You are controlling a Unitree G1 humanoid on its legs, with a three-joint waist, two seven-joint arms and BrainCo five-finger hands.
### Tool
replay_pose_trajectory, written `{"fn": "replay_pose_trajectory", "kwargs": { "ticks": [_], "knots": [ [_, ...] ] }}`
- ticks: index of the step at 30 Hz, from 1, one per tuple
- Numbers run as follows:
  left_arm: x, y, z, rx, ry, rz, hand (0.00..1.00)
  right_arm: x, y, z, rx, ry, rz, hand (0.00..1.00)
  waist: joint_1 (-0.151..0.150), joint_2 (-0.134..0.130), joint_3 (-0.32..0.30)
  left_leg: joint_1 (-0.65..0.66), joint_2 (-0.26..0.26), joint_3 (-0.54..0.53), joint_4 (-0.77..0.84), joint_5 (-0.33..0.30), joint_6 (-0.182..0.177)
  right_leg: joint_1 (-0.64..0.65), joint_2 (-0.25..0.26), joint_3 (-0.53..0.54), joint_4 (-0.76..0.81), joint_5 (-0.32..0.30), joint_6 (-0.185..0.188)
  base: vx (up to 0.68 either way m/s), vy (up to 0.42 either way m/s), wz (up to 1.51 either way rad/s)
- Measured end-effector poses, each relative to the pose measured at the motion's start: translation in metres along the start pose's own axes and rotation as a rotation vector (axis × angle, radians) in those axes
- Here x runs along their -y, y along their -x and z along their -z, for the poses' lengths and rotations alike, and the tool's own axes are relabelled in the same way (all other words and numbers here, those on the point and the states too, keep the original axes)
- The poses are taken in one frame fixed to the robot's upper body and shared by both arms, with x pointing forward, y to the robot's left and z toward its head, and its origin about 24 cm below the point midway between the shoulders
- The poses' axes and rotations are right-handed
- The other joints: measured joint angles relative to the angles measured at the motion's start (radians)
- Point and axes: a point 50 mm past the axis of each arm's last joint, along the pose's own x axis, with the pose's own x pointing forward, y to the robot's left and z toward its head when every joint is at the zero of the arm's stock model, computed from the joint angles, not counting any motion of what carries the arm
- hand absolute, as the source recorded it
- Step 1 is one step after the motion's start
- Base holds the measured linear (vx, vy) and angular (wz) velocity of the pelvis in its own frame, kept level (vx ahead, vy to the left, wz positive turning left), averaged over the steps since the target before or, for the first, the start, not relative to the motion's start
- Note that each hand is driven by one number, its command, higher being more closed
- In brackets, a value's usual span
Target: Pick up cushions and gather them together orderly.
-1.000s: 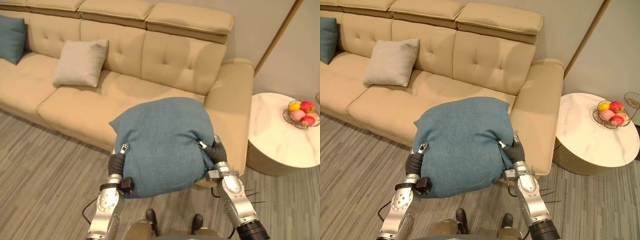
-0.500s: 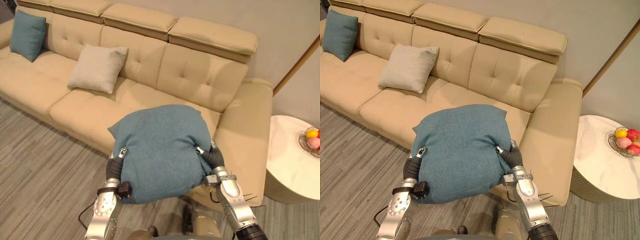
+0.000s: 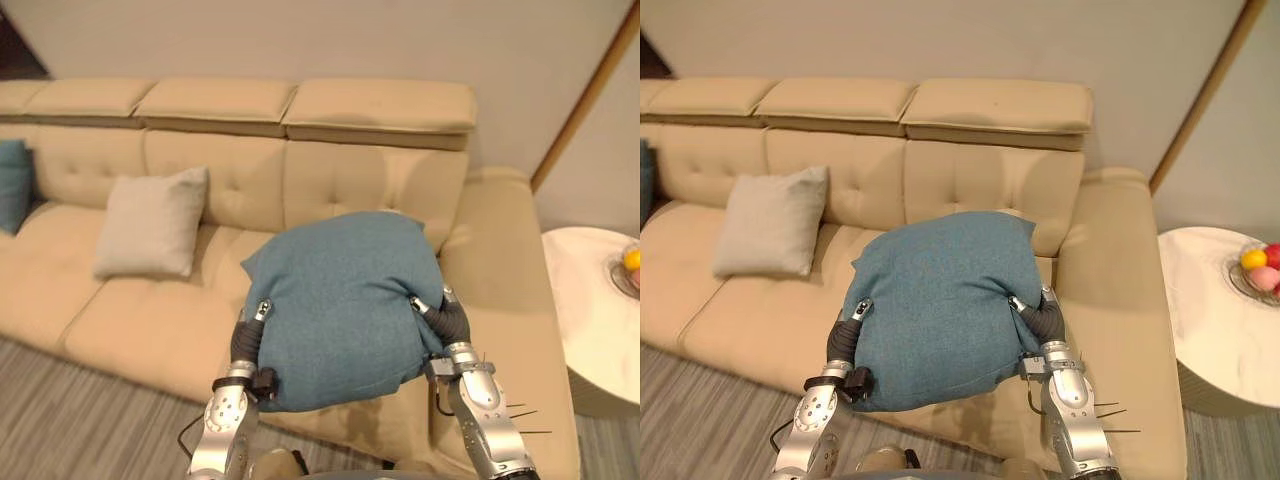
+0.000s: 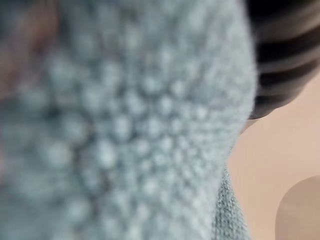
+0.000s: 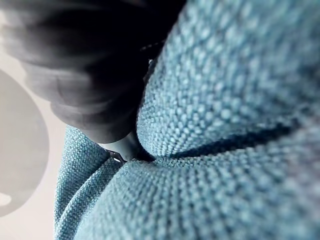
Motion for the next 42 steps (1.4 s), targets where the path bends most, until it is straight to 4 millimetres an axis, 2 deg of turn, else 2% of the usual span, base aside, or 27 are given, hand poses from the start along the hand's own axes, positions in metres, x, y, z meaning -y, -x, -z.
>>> {"fn": "replay_pose_trajectory", "kwargs": {
  "ticks": [1,2,3,4,6,9,12,14,17,18,20,22,24,25,26,27,28,29,30,33,36,38,42],
  "knots": [
    [0.001,0.0,0.001,0.0,0.01,-0.003,1.0,0.0,-0.001,-0.001,0.003,0.014,-0.001,1.0,0.0,0.025,-0.005,0.02,0.001,-0.057,-0.103,0.068,-0.036,-0.003,0.007,0.024,0.01,-0.011,0.025,0.24,0.496,-1.18],
    [0.005,0.002,0.003,-0.006,0.026,-0.006,1.0,0.002,-0.002,-0.001,0.006,0.029,-0.001,1.0,-0.004,0.07,-0.006,0.032,0.034,-0.099,-0.159,0.155,-0.091,-0.004,0.038,0.051,0.01,-0.027,0.061,0.2,0.416,-1.01],
    [0.0,0.001,0.005,-0.024,0.005,-0.01,1.0,-0.003,0.001,0.009,-0.038,-0.001,0.019,1.0,-0.01,0.03,-0.007,0.05,0.005,-0.06,-0.137,0.126,-0.071,-0.003,-0.003,0.068,0.019,-0.025,0.074,0.21,0.4,-0.93],
    [-0.002,0.002,0.005,-0.025,-0.008,-0.01,1.0,-0.006,0.002,0.01,-0.043,-0.013,0.022,1.0,-0.006,0.012,-0.004,0.065,-0.017,-0.037,-0.145,0.117,-0.056,-0.004,-0.025,0.063,0.021,-0.028,0.08,0.16,0.31,-0.72],
    [-0.008,0.004,0.006,-0.036,-0.03,-0.011,1.0,-0.01,0.001,0.01,-0.041,-0.015,0.013,1.0,-0.003,-0.036,-0.009,0.083,-0.058,0.045,-0.147,0.094,-0.019,-0.025,-0.085,0.115,0.017,-0.024,0.115,0.1,0.236,-0.66],
    [-0.014,0.004,0.003,-0.028,-0.05,-0.023,1.0,-0.018,-0.006,0.005,-0.016,0.004,-0.021,1.0,0.001,-0.035,-0.008,0.081,-0.068,0.131,-0.156,0.08,-0.005,-0.084,-0.092,0.17,0.004,0.02,0.114,0.04,0.173,-0.78],
    [-0.015,-0.001,-0.005,0.004,-0.062,-0.032,1.0,-0.023,-0.015,-0.003,0.022,0.013,-0.037,1.0,0.0,-0.032,-0.005,0.054,-0.054,0.178,-0.158,0.075,-0.003,-0.139,-0.085,0.202,-0.018,0.053,0.11,-0.03,0.037,-0.68],
    [-0.007,-0.02,-0.021,0.078,-0.061,-0.021,1.0,-0.025,-0.031,-0.019,0.091,0.019,-0.02,1.0,-0.008,-0.021,0.02,-0.013,-0.039,0.194,-0.14,0.076,-0.003,-0.203,-0.074,0.198,-0.037,0.09,0.094,-0.11,-0.028,-0.39],
    [0.009,-0.062,-0.066,0.245,-0.081,0.005,1.0,-0.029,-0.064,-0.061,0.251,0.037,0.002,1.0,-0.019,-0.005,0.104,-0.125,-0.03,0.189,-0.105,0.088,0.01,-0.3,-0.069,0.182,-0.039,0.134,0.095,-0.16,-0.019,-0.09],
    [0.014,-0.084,-0.093,0.329,-0.11,0.003,1.0,-0.034,-0.084,-0.085,0.331,0.04,0.019,1.0,-0.028,-0.002,0.138,-0.186,-0.03,0.181,-0.088,0.102,0.016,-0.346,-0.071,0.17,-0.039,0.152,0.103,-0.25,-0.018,0.1],
    [0.021,-0.107,-0.131,0.439,-0.144,-0.005,1.0,-0.041,-0.107,-0.116,0.422,0.052,0.045,1.0,-0.026,-0.003,0.185,-0.233,-0.03,0.175,-0.086,0.132,0.022,-0.392,-0.069,0.168,-0.04,0.182,0.101,-0.21,-0.017,0.11],
    [0.037,-0.13,-0.193,0.607,-0.175,-0.016,1.0,-0.043,-0.128,-0.166,0.556,0.037,0.111,1.0,-0.005,-0.007,0.234,-0.29,-0.033,0.167,-0.093,0.164,0.027,-0.446,-0.07,0.16,-0.04,0.208,0.112,-0.21,-0.022,0.14],
    [0.058,-0.136,-0.256,0.789,-0.178,-0.022,1.0,-0.045,-0.14,-0.221,0.699,0.003,0.172,1.0,0.005,-0.007,0.29,-0.329,-0.036,0.155,-0.108,0.199,0.031,-0.484,-0.07,0.147,-0.04,0.228,0.113,-0.17,-0.021,0.19],
    [0.063,-0.135,-0.274,0.844,-0.182,-0.031,1.0,-0.046,-0.141,-0.236,0.741,-0.006,0.195,1.0,0.007,-0.007,0.297,-0.345,-0.04,0.149,-0.118,0.212,0.033,-0.5,-0.071,0.143,-0.04,0.232,0.112,-0.15,-0.022,0.27],
    [0.074,-0.13,-0.314,0.958,-0.174,-0.046,1.0,-0.049,-0.144,-0.271,0.823,-0.034,0.231,1.0,0.012,-0.008,0.32,-0.369,-0.042,0.14,-0.143,0.243,0.033,-0.526,-0.07,0.133,-0.046,0.249,0.107,-0.16,-0.028,0.26],
    [0.079,-0.126,-0.341,1.031,-0.153,-0.07,1.0,-0.052,-0.147,-0.295,0.866,-0.047,0.26,0.0,0.014,-0.008,0.326,-0.39,-0.046,0.132,-0.165,0.266,0.033,-0.547,-0.072,0.124,-0.057,0.26,0.108,-0.13,-0.024,0.25],
    [0.082,-0.124,-0.355,1.062,-0.137,-0.081,0.0,-0.053,-0.149,-0.307,0.881,-0.058,0.276,0.0,0.013,-0.008,0.326,-0.404,-0.049,0.125,-0.173,0.275,0.032,-0.559,-0.073,0.117,-0.059,0.261,0.108,-0.1,-0.023,0.26],
    [0.091,-0.12,-0.381,1.117,-0.121,-0.096,0.0,-0.056,-0.151,-0.331,0.909,-0.079,0.298,0.0,0.014,-0.008,0.326,-0.427,-0.054,0.114,-0.203,0.304,0.03,-0.582,-0.074,0.104,-0.073,0.273,0.111,-0.09,-0.022,0.29],
    [0.095,-0.117,-0.396,1.142,-0.099,-0.113,0.0,-0.057,-0.151,-0.344,0.921,-0.093,0.316,0.0,0.014,-0.008,0.326,-0.44,-0.057,0.104,-0.234,0.328,0.029,-0.594,-0.074,0.089,-0.086,0.284,0.109,-0.1,-0.027,0.29],
    [0.1,-0.117,-0.422,1.15,-0.072,-0.159,0.0,-0.055,-0.154,-0.367,0.922,-0.115,0.356,0.0,0.014,-0.008,0.326,-0.452,-0.065,0.08,-0.346,0.401,0.022,-0.63,-0.07,0.058,-0.109,0.294,0.109,-0.06,-0.035,0.24],
    [0.103,-0.12,-0.436,1.123,-0.069,-0.186,0.0,-0.049,-0.16,-0.379,0.883,-0.141,0.371,0.0,0.012,-0.007,0.326,-0.465,-0.069,0.06,-0.467,0.482,0.016,-0.665,-0.064,0.028,-0.144,0.316,0.111,-0.02,-0.038,0.18],
    [0.105,-0.125,-0.436,1.092,-0.069,-0.187,0.0,-0.038,-0.164,-0.379,0.839,-0.203,0.382,0.0,0.014,-0.003,0.331,-0.488,-0.07,0.042,-0.501,0.508,0.014,-0.687,-0.063,0.005,-0.154,0.318,0.112,0.01,-0.002,0.22],
    [0.108,-0.137,-0.423,1.002,-0.002,-0.153,0.0,-0.03,-0.174,-0.369,0.76,-0.261,0.344,0.0,0.03,-0.002,0.354,-0.532,-0.07,0.033,-0.501,0.51,0.014,-0.715,-0.065,-0.022,-0.157,0.318,0.112,0.03,0.027,0.14]
  ]
}}
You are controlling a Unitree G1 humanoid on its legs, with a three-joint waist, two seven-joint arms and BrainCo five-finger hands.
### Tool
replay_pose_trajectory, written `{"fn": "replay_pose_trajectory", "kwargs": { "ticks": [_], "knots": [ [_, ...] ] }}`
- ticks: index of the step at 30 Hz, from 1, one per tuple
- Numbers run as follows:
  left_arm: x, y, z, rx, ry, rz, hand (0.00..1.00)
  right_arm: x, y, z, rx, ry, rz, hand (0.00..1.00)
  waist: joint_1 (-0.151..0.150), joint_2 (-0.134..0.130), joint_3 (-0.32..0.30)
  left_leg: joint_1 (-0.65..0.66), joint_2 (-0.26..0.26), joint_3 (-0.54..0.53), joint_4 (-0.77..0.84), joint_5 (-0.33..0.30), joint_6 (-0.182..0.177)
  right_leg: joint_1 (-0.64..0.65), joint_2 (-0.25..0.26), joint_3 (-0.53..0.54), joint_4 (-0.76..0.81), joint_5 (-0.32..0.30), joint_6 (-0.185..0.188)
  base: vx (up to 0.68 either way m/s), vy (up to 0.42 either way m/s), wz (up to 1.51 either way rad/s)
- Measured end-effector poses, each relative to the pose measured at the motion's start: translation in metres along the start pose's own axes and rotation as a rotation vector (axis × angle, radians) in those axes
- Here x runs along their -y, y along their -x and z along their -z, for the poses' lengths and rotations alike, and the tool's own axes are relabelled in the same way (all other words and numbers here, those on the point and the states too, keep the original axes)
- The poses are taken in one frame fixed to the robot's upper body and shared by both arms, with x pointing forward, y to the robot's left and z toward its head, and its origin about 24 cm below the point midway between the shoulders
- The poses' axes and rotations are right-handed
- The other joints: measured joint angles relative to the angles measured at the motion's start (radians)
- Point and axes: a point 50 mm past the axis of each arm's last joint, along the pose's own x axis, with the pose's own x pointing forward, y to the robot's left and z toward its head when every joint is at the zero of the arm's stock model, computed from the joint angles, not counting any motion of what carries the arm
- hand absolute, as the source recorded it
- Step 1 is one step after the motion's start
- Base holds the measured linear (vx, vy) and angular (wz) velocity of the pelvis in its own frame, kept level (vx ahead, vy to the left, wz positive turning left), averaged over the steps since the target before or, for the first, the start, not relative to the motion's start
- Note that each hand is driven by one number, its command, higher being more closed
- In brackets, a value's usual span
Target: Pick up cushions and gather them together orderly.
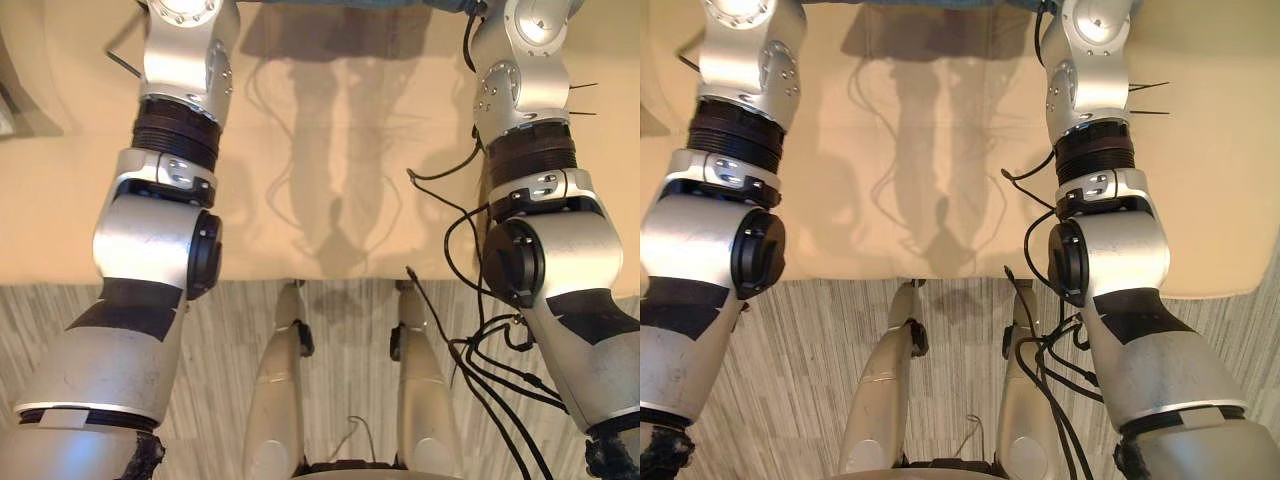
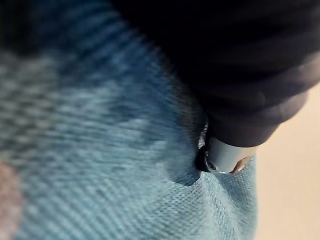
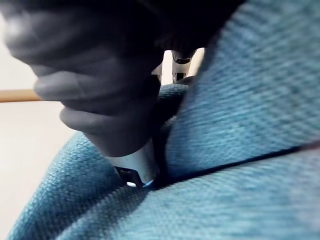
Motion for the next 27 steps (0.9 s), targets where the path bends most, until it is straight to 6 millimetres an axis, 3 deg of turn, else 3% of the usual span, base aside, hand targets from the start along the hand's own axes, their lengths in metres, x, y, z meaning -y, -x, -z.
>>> {"fn": "replay_pose_trajectory", "kwargs": {
  "ticks": [3,6,9,12,17,22,24,26,27],
  "knots": [
    [-0.011,0.007,0.019,-0.071,0.045,-0.018,0.0,0.002,0.009,0.023,-0.096,-0.032,-0.057,0.0,0.025,-0.001,0.017,-0.026,0.007,0.004,0.0,0.0,-0.001,-0.028,0.001,-0.007,0.004,0.0,0.0,0.04,0.034,0.0],
    [-0.03,0.014,0.037,-0.121,0.044,-0.059,0.0,-0.004,0.024,0.044,-0.152,-0.002,-0.132,0.0,0.026,-0.001,0.017,-0.047,0.017,0.007,0.0,0.0,-0.001,-0.078,0.014,-0.008,0.061,-0.009,-0.002,0.01,0.032,-0.11],
    [-0.052,0.042,0.079,-0.241,-0.006,-0.063,0.0,-0.001,0.038,0.057,-0.162,0.013,-0.197,0.0,0.024,0.0,0.017,-0.052,0.02,0.012,0.0,0.0,-0.002,-0.116,0.012,-0.003,0.134,-0.058,-0.001,0.0,0.024,0.0],
    [-0.069,0.062,0.1,-0.297,-0.044,-0.056,0.0,0.009,0.047,0.067,-0.163,0.044,-0.234,0.0,0.023,0.0,0.017,-0.051,0.025,0.014,0.01,-0.002,-0.004,-0.133,0.015,0.001,0.182,-0.086,-0.008,-0.01,0.003,0.02],
    [-0.103,0.073,0.102,-0.28,-0.084,-0.103,0.0,0.022,0.057,0.072,-0.152,0.047,-0.254,0.0,0.026,0.0,0.017,-0.045,0.035,0.02,0.025,-0.004,-0.011,-0.147,0.029,0.003,0.231,-0.108,-0.019,-0.05,-0.032,-0.04],
    [-0.136,0.092,0.09,-0.197,-0.13,-0.119,0.0,0.043,0.077,0.047,0.006,0.023,-0.327,0.0,0.028,-0.001,0.017,0.026,0.046,0.03,0.032,-0.006,-0.015,-0.104,0.031,0.007,0.29,-0.141,-0.021,-0.06,-0.075,0.0],
    [-0.142,0.113,0.095,-0.202,-0.158,-0.079,0.0,0.061,0.091,0.043,0.045,0.052,-0.336,0.0,0.03,-0.002,0.017,0.079,0.048,0.026,0.044,-0.018,-0.027,-0.048,0.031,0.002,0.305,-0.164,-0.022,-0.02,-0.076,0.11],
    [-0.15,0.156,0.107,-0.27,-0.192,-0.005,0.0,0.087,0.123,0.05,0.04,0.117,-0.36,0.0,0.031,-0.004,0.016,0.169,0.048,0.018,0.077,-0.055,-0.032,0.042,0.027,-0.007,0.347,-0.209,-0.025,0.02,-0.093,0.15],
    [-0.153,0.168,0.109,-0.292,-0.191,0.009,0.0,0.093,0.132,0.053,0.026,0.135,-0.366,0.0,0.03,-0.004,0.016,0.194,0.048,0.015,0.084,-0.065,-0.033,0.067,0.025,-0.011,0.357,-0.221,-0.025,0.04,-0.098,0.17]
  ]
}}
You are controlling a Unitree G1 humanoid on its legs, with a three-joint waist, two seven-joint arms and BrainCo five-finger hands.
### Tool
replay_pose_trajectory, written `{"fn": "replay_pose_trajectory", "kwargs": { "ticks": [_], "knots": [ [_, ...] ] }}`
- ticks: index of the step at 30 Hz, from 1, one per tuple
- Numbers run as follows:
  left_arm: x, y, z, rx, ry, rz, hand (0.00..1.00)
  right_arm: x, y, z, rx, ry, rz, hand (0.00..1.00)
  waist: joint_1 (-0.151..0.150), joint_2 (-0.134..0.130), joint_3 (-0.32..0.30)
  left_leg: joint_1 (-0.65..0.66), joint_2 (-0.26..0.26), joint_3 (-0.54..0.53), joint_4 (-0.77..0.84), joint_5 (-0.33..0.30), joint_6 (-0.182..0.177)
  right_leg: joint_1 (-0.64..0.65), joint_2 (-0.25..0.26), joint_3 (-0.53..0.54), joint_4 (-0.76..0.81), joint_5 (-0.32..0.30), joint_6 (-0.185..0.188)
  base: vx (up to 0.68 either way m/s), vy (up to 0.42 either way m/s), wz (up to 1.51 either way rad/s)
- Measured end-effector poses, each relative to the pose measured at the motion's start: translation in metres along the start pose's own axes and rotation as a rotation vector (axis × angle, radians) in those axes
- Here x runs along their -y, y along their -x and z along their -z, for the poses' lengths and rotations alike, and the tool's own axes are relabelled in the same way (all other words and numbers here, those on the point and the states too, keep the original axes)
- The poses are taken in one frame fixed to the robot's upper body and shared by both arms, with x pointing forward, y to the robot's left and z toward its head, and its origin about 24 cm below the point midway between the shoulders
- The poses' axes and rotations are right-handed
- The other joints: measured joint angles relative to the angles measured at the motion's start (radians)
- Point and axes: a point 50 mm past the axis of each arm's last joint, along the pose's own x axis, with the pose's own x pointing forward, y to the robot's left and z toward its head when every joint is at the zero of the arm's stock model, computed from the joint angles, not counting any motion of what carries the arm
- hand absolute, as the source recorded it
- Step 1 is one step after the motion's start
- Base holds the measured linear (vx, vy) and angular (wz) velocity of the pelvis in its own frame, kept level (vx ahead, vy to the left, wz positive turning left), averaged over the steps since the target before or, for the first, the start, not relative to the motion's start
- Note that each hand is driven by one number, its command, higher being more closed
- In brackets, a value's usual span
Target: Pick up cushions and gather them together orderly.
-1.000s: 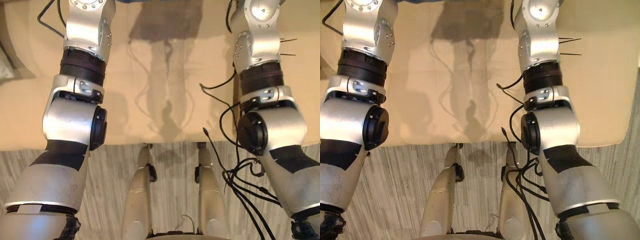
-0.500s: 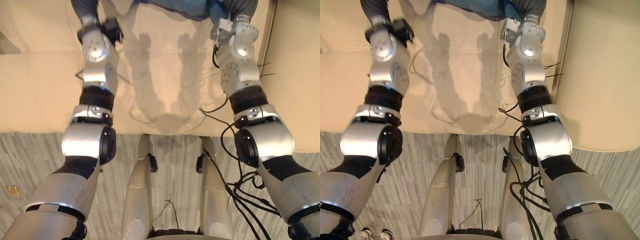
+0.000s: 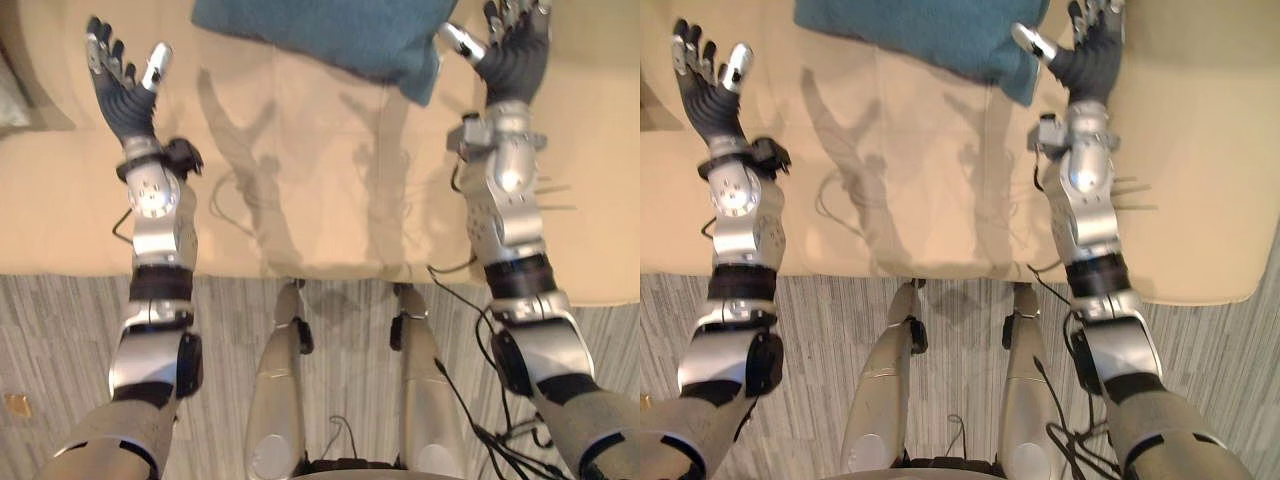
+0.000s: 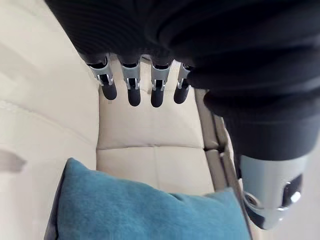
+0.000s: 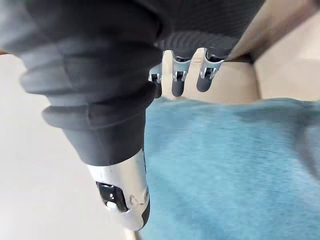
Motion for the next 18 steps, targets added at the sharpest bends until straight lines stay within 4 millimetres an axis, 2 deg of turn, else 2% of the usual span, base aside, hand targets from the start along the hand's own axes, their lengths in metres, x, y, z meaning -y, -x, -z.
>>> {"fn": "replay_pose_trajectory", "kwargs": {
  "ticks": [1,2,3,5,6,10,11,12,14,15,16,18],
  "knots": [
    [-0.004,0.023,0.012,-0.043,0.004,0.022,0.0,0.005,0.025,0.009,-0.048,0.038,-0.012,0.0,-0.001,-0.005,-0.008,0.041,0.0,-0.005,0.023,-0.021,-0.002,0.046,-0.003,-0.009,0.018,-0.023,-0.003,0.05,-0.098,0.15],
    [-0.007,0.049,0.027,-0.11,0.005,0.033,0.0,0.01,0.052,0.024,-0.132,0.073,-0.013,0.0,-0.001,-0.008,-0.043,0.065,0.0,-0.008,0.04,-0.05,-0.006,0.078,-0.003,-0.017,0.024,-0.046,-0.006,0.04,-0.077,0.14],
    [-0.008,0.062,0.036,-0.153,0.003,0.04,0.0,0.013,0.066,0.031,-0.182,0.091,-0.013,0.0,0.001,-0.01,-0.064,0.077,0.002,-0.008,0.045,-0.061,-0.005,0.093,-0.001,-0.02,0.024,-0.057,-0.009,0.06,-0.073,0.04],
    [-0.011,0.109,0.063,-0.312,-0.03,0.073,0.0,0.022,0.119,0.057,-0.378,0.144,-0.007,0.0,0.013,-0.018,-0.122,0.151,0.007,-0.006,0.045,-0.083,-0.017,0.167,0.004,-0.02,0.007,-0.076,-0.008,0.08,-0.051,-0.05],
    [-0.012,0.121,0.069,-0.352,-0.033,0.083,0.0,0.025,0.132,0.062,-0.429,0.157,-0.003,0.0,0.014,-0.02,-0.136,0.169,0.007,-0.005,0.043,-0.089,-0.016,0.187,0.005,-0.02,-0.001,-0.077,-0.008,0.08,-0.023,-0.08],
    [-0.035,0.192,0.104,-0.635,-0.122,0.136,0.0,0.061,0.23,0.102,-0.865,0.28,0.039,0.0,-0.008,-0.036,-0.242,0.269,0.004,0.001,0.041,-0.123,-0.014,0.316,0.005,-0.017,-0.08,-0.071,-0.004,0.13,0.007,-0.08],
    [-0.043,0.206,0.112,-0.706,-0.159,0.145,0.0,0.073,0.255,0.106,-0.972,0.313,0.059,0.0,-0.01,-0.041,-0.252,0.302,0.004,0.005,0.038,-0.131,-0.016,0.356,0.005,-0.016,-0.105,-0.064,-0.003,0.15,0.021,-0.14],
    [-0.055,0.227,0.122,-0.809,-0.2,0.149,0.0,0.087,0.289,0.107,-1.108,0.357,0.077,0.0,-0.011,-0.051,-0.273,0.345,0.003,0.016,0.023,-0.138,-0.015,0.401,0.005,-0.012,-0.136,-0.057,0.0,0.13,0.017,-0.14],
    [-0.067,0.247,0.13,-0.909,-0.251,0.164,0.0,0.096,0.319,0.106,-1.235,0.406,0.061,0.0,-0.019,-0.06,-0.29,0.393,0.002,0.018,0.005,-0.142,-0.018,0.445,0.005,-0.011,-0.162,-0.053,0.005,0.09,0.013,-0.1],
    [-0.079,0.267,0.134,-0.998,-0.294,0.182,0.0,0.1,0.342,0.104,-1.336,0.433,0.027,0.0,-0.033,-0.067,-0.309,0.43,0.002,0.024,-0.004,-0.149,-0.021,0.481,0.005,-0.009,-0.178,-0.052,0.005,0.08,0.008,-0.08],
    [-0.084,0.277,0.135,-1.036,-0.31,0.189,0.0,0.101,0.351,0.103,-1.372,0.443,0.01,0.0,-0.036,-0.07,-0.318,0.445,0.001,0.028,-0.012,-0.15,-0.022,0.494,0.005,-0.007,-0.184,-0.052,0.006,0.11,0.006,-0.17],
    [-0.099,0.313,0.138,-1.193,-0.363,0.225,0.0,0.105,0.383,0.097,-1.511,0.47,-0.036,0.0,-0.037,-0.074,-0.357,0.508,0.001,0.057,-0.03,-0.163,-0.03,0.539,0.007,0.019,-0.206,-0.052,0.007,0.1,0.006,-0.32]
  ]
}}
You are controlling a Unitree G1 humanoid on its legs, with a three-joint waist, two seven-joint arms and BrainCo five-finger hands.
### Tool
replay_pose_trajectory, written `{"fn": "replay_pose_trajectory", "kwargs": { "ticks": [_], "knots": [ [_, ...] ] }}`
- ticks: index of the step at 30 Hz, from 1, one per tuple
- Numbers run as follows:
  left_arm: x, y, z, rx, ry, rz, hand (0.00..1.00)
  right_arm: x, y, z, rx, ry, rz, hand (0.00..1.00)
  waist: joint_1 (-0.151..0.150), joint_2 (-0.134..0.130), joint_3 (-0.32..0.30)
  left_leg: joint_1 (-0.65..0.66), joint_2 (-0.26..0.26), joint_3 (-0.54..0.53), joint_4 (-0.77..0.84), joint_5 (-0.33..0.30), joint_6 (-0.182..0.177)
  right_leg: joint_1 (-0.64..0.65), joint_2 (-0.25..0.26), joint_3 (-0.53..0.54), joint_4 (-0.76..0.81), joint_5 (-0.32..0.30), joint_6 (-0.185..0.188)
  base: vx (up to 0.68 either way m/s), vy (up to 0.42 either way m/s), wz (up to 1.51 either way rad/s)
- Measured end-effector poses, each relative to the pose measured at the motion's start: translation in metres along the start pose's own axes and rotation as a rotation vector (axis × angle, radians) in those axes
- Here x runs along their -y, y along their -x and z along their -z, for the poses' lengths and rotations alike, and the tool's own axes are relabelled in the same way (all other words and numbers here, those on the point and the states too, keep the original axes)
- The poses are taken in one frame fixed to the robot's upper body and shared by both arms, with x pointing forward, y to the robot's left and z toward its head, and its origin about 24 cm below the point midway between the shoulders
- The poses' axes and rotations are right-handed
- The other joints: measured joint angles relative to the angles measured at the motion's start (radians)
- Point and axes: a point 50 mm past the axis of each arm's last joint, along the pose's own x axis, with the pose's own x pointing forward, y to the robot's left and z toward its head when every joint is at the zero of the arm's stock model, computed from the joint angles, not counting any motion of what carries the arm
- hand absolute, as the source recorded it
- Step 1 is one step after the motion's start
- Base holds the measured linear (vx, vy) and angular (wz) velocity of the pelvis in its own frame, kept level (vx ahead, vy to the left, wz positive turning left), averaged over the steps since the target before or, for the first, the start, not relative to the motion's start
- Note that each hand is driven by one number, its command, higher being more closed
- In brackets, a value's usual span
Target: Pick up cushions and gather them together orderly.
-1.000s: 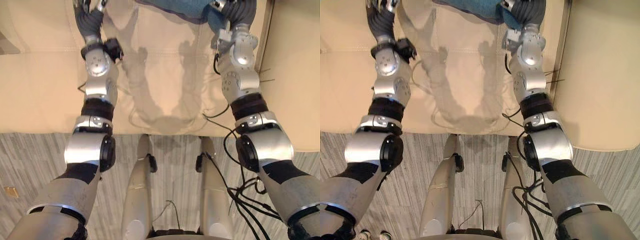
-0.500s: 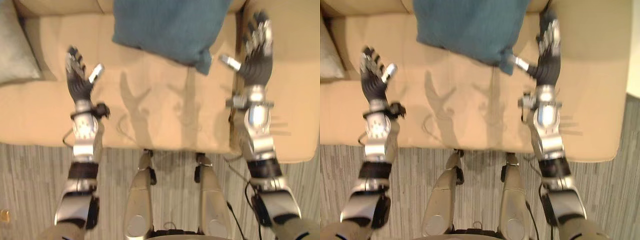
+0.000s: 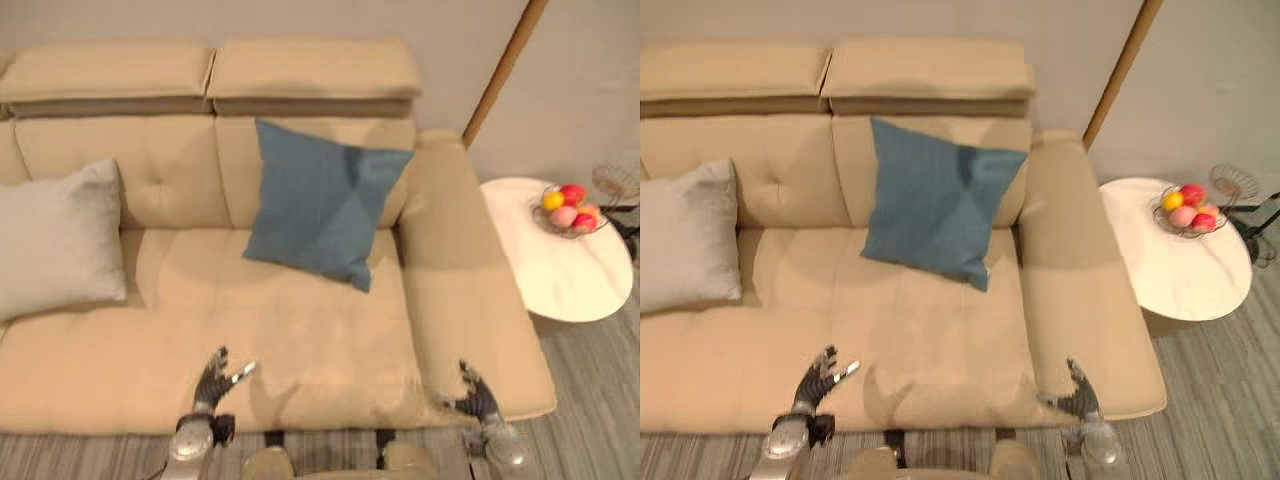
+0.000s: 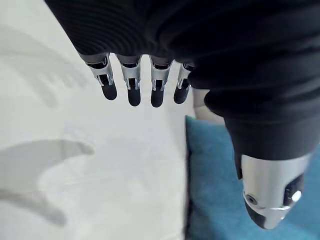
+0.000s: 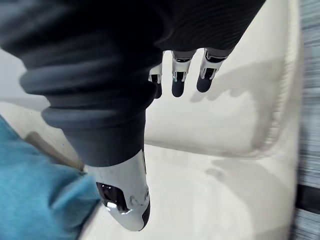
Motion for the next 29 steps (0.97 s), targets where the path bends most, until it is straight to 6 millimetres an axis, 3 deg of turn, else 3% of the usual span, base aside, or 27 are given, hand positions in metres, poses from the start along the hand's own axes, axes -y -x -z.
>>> {"fn": "replay_pose_trajectory", "kwargs": {
  "ticks": [4,7,10,11,12,13,14,15,16,17,18,19,20,21,22,23,25,26,27,29],
  "knots": [
    [0.0,0.008,0.022,-0.095,-0.025,0.02,0.0,-0.003,0.007,0.022,-0.096,0.023,-0.031,0.0,-0.002,0.001,-0.02,0.045,-0.001,0.038,-0.019,-0.003,-0.003,0.02,0.004,0.036,-0.019,0.01,0.004,0.05,0.005,-0.31],
    [-0.005,0.008,0.025,-0.108,-0.036,0.011,0.0,-0.005,0.001,0.016,-0.095,0.027,-0.039,0.0,0.003,-0.01,-0.017,0.022,-0.001,0.09,0.003,-0.012,0.003,-0.018,0.008,0.082,-0.027,0.061,0.014,-0.03,0.011,-0.61],
    [-0.005,-0.002,0.009,-0.064,-0.035,0.007,0.0,-0.005,-0.009,0.0,-0.048,0.051,-0.049,0.0,0.008,-0.014,0.003,-0.081,0.006,0.076,0.152,-0.075,0.092,-0.1,0.006,0.04,0.021,0.144,0.046,-0.12,0.021,-0.41],
    [-0.007,-0.004,0.004,-0.043,-0.032,-0.002,0.0,-0.005,-0.011,-0.004,-0.034,0.049,-0.05,0.0,-0.002,-0.006,0.016,-0.087,0.023,0.082,0.169,-0.073,0.08,-0.12,-0.003,0.016,0.137,0.067,0.042,-0.18,0.019,0.12],
    [-0.008,-0.007,-0.002,-0.023,-0.036,-0.006,0.0,-0.006,-0.01,-0.001,-0.044,0.047,-0.054,0.0,-0.008,-0.003,0.023,-0.092,0.014,0.057,0.185,-0.072,0.079,-0.171,-0.014,0.002,0.43,-0.07,0.028,-0.17,-0.008,0.55],
    [-0.009,-0.007,-0.004,-0.014,-0.031,-0.01,0.0,-0.007,-0.007,0.006,-0.072,0.035,-0.057,0.0,-0.008,-0.006,0.023,-0.082,0.008,0.033,0.188,-0.066,0.076,-0.165,-0.012,-0.01,0.64,-0.134,0.053,-0.19,-0.026,0.85],
    [-0.01,-0.005,-0.002,-0.016,-0.018,-0.023,0.0,-0.007,-0.003,0.012,-0.088,0.019,-0.053,0.0,0.004,-0.012,0.019,-0.074,-0.002,0.015,0.18,-0.045,0.072,-0.103,-0.002,-0.012,0.738,-0.185,0.068,-0.15,-0.024,0.67],
    [-0.011,-0.003,-0.001,-0.015,-0.016,-0.031,0.0,-0.007,-0.003,0.012,-0.088,0.014,-0.052,0.0,0.007,-0.016,0.016,-0.078,-0.006,0.01,0.177,-0.034,0.07,-0.073,0.001,-0.014,0.728,-0.2,0.075,-0.21,-0.062,0.39],
    [-0.012,-0.001,0.0,-0.014,-0.008,-0.039,0.0,-0.007,-0.005,0.009,-0.08,0.013,-0.054,0.0,0.025,-0.024,0.009,-0.108,-0.008,0.009,0.187,-0.013,0.066,-0.03,0.004,-0.019,0.636,-0.215,0.058,-0.28,-0.15,-0.12],
    [-0.013,-0.001,-0.001,-0.009,0.018,-0.057,0.0,-0.004,-0.014,-0.007,-0.032,0.0,-0.042,0.0,0.049,-0.015,0.001,-0.179,0.017,0.011,0.201,0.024,0.056,-0.013,0.039,-0.04,0.457,-0.265,0.01,-0.24,-0.14,-0.31],
    [-0.012,-0.001,-0.001,-0.01,0.028,-0.06,0.0,-0.002,-0.019,-0.016,-0.006,-0.008,-0.034,0.0,0.06,0.005,0.005,-0.207,0.037,0.011,0.195,0.042,0.048,-0.011,0.06,-0.051,0.38,-0.266,-0.001,-0.3,-0.149,-0.52],
    [-0.009,-0.001,0.0,-0.013,0.048,-0.058,0.0,0.0,-0.026,-0.031,0.038,-0.014,-0.024,0.0,0.065,0.041,0.024,-0.242,0.071,0.006,0.18,0.059,0.033,0.007,0.095,-0.062,0.276,-0.254,-0.068,-0.43,-0.109,-0.22],
    [0.002,-0.002,0.002,-0.036,0.066,-0.039,0.0,0.006,-0.031,-0.039,0.052,-0.021,-0.008,0.0,0.056,0.101,0.068,-0.236,0.11,-0.016,0.134,0.055,0.015,0.023,0.142,-0.089,0.222,-0.194,-0.091,-0.51,-0.126,-0.06],
    [0.005,-0.002,0.002,-0.036,0.066,-0.032,0.0,0.006,-0.03,-0.037,0.045,-0.032,-0.007,0.0,0.056,0.102,0.071,-0.221,0.108,-0.014,0.104,0.032,-0.013,0.023,0.14,-0.093,0.217,-0.185,-0.1,-0.49,-0.09,0.27],
    [0.008,0.0,0.005,-0.043,0.066,-0.023,0.0,0.007,-0.027,-0.031,0.027,-0.039,-0.004,0.0,0.051,0.085,0.078,-0.2,0.1,-0.009,0.072,0.017,-0.031,0.023,0.13,-0.104,0.204,-0.171,-0.113,-0.27,-0.041,0.23],
    [0.011,0.001,0.007,-0.052,0.069,-0.018,0.0,0.011,-0.025,-0.027,0.015,-0.055,0.015,0.0,0.053,0.082,0.075,-0.191,0.085,-0.009,0.112,0.019,-0.022,0.018,0.115,-0.115,0.201,-0.165,-0.137,-0.32,-0.014,0.39],
    [0.009,0.0,0.006,-0.047,0.069,-0.023,0.0,0.017,-0.024,-0.023,0.003,-0.084,0.056,0.0,0.029,0.062,0.071,-0.2,0.033,-0.005,0.313,-0.027,0.035,-0.005,0.065,-0.14,0.193,-0.142,-0.131,-0.22,0.021,0.35],
    [0.009,0.0,0.005,-0.046,0.068,-0.023,0.0,0.02,-0.023,-0.021,-0.003,-0.095,0.067,0.0,0.026,0.058,0.069,-0.189,0.021,0.003,0.378,-0.091,0.059,-0.014,0.053,-0.142,0.18,-0.125,-0.124,-0.16,0.089,0.21],
    [0.009,0.0,0.005,-0.043,0.068,-0.022,0.0,0.022,-0.021,-0.017,-0.012,-0.098,0.071,0.0,0.029,0.059,0.068,-0.156,0.02,0.013,0.427,-0.172,0.066,-0.017,0.045,-0.142,0.15,-0.093,-0.111,-0.14,0.111,0.14],
    [0.009,0.0,0.005,-0.044,0.068,-0.022,0.0,0.021,-0.02,-0.014,-0.021,-0.1,0.07,0.0,0.029,0.062,0.066,-0.109,0.018,0.012,0.398,-0.214,0.051,-0.016,0.043,-0.144,0.122,-0.066,-0.095,-0.08,0.096,0.04]
  ]
}}
